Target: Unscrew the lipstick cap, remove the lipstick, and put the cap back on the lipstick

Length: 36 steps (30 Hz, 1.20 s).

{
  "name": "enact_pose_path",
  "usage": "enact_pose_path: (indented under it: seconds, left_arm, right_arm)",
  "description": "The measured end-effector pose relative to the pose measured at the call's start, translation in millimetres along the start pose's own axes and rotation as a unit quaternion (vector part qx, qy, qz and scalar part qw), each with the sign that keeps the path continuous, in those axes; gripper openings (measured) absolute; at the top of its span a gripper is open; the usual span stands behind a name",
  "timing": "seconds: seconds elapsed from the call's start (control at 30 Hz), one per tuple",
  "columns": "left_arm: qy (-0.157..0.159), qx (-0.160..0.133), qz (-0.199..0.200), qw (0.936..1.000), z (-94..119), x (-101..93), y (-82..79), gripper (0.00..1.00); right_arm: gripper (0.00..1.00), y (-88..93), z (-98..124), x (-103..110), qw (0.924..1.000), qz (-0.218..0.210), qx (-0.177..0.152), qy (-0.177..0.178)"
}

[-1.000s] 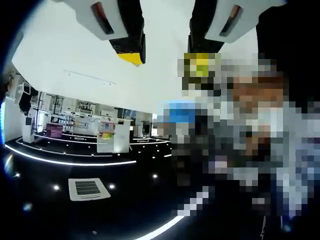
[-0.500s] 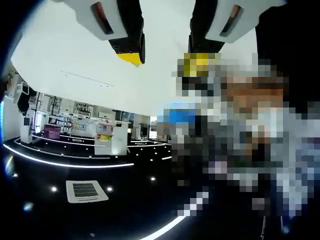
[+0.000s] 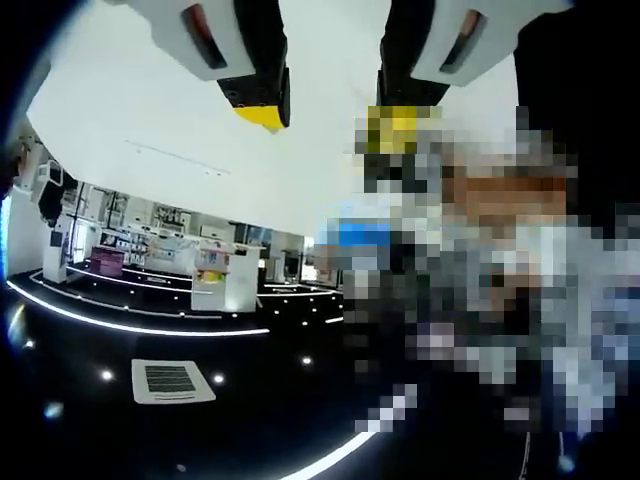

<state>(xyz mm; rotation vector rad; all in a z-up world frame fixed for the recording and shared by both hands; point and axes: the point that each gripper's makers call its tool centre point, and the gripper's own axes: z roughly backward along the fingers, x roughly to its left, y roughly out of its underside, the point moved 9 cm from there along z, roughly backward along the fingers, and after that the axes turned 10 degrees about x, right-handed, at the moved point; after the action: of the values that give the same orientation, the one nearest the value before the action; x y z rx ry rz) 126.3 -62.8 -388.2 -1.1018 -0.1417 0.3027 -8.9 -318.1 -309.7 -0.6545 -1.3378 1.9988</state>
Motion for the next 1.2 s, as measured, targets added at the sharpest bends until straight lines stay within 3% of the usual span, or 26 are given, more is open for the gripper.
enact_pose_path:
  seconds: [0.53,1.2]
  left_arm:
    - [0.010,-0.018,0.013,0.9997,-2.3,3.1,1.8,0.26]
    - [0.007,-0.011,0.004,0.9999,-5.1,2.7,4.3,0.21]
  right_arm:
    - [0.33,0.8,-2.4,3.5,1.0000,0.005,0.005,-0.005]
    - [0.34,1.8,-7.0,3.9,0.9999,0.005,0.010,-0.011]
